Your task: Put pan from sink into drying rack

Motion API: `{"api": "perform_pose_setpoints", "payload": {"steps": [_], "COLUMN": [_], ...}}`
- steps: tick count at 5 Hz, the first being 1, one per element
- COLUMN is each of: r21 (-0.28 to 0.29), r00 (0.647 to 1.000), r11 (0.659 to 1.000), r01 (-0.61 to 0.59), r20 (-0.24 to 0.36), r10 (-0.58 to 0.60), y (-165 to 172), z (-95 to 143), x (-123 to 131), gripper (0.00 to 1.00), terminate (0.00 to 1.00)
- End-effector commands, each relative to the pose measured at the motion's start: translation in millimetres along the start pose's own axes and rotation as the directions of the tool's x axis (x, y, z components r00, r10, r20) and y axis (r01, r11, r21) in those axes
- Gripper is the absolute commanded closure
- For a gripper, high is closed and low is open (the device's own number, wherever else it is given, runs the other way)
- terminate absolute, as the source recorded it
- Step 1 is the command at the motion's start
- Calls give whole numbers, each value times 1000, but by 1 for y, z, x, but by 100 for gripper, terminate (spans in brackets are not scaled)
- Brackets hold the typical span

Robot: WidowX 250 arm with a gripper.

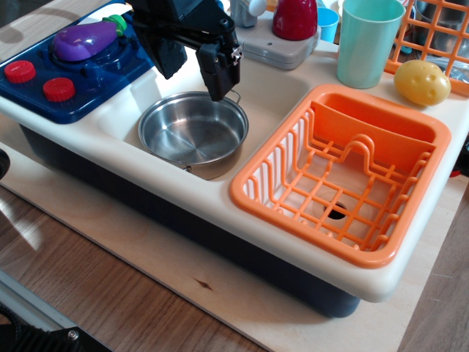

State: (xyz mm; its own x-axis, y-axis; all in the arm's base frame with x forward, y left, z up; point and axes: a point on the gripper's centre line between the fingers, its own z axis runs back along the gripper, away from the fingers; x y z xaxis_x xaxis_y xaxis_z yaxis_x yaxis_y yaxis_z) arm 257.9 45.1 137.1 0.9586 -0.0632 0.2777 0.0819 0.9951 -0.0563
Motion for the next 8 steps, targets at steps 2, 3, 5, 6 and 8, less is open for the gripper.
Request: {"api": "perform_pose_setpoints", "payload": {"steps": [2,3,5,6,8], "r21": [-32,-47,-52,-73,-97], "r00": [1000,1000,989,969,945], "r11": [999,999,988,968,942], "r01": [-25,-18,145,240,321], "r20": [-13,-12,-33,-39,-29], "r10": [24,17,-146,-243,-325], "y": [-5,-9,-11,-9,-16], "z": [-5,-17,-35,-43,-59], "x": [7,3,-5,-12,-22], "gripper": [0,0,0,0,0], "terminate": [0,0,0,0,0]}}
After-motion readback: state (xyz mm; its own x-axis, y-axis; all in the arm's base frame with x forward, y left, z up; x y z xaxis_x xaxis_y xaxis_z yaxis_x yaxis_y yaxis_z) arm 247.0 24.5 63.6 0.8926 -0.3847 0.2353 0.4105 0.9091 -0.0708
